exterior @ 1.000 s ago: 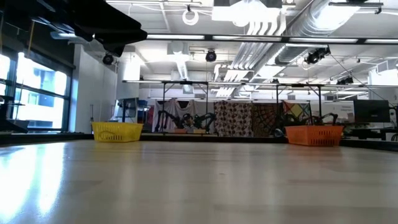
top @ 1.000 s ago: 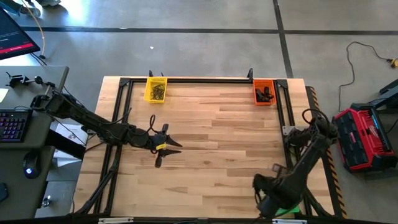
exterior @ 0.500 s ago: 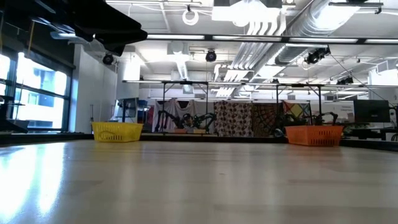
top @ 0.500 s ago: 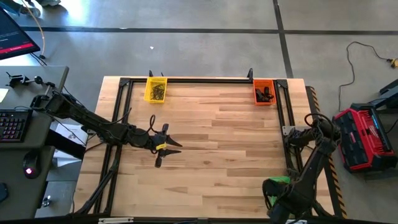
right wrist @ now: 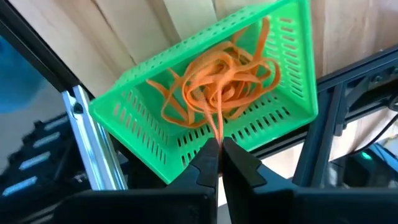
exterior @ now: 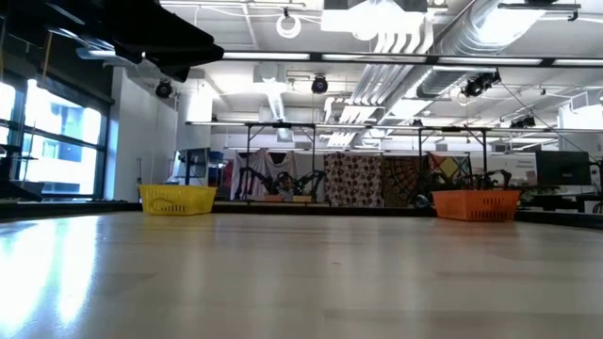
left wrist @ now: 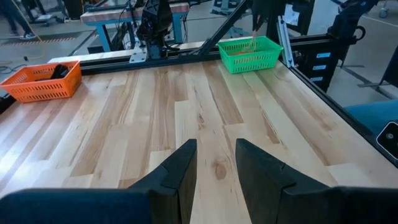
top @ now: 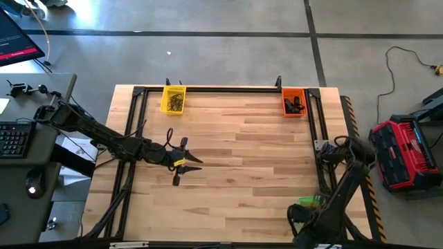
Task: Sort rubber bands into baskets
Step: Put the orange rubber band into the green bin
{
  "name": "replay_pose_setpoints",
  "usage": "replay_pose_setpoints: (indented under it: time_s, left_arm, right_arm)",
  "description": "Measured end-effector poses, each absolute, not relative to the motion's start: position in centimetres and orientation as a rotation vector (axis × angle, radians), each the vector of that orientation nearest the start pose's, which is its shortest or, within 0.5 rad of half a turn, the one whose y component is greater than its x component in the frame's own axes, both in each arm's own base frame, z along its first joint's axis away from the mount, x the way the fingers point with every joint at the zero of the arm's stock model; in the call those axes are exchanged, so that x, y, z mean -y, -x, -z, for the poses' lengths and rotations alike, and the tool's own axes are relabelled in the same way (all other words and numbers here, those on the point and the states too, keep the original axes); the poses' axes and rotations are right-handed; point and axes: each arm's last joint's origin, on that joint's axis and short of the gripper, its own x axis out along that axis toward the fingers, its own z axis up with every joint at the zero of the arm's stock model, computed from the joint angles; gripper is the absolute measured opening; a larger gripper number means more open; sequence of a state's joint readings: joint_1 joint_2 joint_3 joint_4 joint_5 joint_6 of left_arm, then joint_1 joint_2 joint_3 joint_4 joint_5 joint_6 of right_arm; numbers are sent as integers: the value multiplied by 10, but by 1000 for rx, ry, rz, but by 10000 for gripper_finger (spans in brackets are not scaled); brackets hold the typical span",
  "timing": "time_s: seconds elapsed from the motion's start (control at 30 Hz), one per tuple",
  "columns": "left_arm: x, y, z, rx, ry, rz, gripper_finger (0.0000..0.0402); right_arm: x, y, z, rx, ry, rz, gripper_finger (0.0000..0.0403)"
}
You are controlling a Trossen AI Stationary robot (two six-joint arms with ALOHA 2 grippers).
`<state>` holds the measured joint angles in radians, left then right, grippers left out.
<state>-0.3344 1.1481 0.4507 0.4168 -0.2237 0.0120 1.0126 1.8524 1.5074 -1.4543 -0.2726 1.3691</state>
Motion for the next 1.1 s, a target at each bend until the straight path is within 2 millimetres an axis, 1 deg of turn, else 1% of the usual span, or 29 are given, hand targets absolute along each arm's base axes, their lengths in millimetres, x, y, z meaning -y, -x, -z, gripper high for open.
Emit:
replay_pose_setpoints:
  time_s: [0.23,0.4,0.5,0.6,0.73,0.97,1.1]
  left_arm:
    - [70,-220,-207,-266,-88,111,101]
    - [70,-220,-207,-263,-71,109,101]
    - [70,-220,-207,-263,-73,110,101]
    - [70,-220,-207,-262,-85,111,101]
    - [70,-220,-207,-263,-81,111,101]
    - [70,-220,-207,-263,-86,111,101]
    - [69,-220,-207,-263,-79,106,101]
  right_arm:
    - [-282,-166,-220,-1926,-196,414,0]
    - [-283,-166,-194,-1936,-235,333,3]
    - [-279,-163,-178,-1979,-241,297,10]
    - [-275,-161,-168,-2015,-242,280,18]
    - [-272,-161,-165,-2035,-246,289,41]
    - [-269,-165,-166,-2089,-293,292,122]
    - [-271,-170,-174,-2092,-287,250,149]
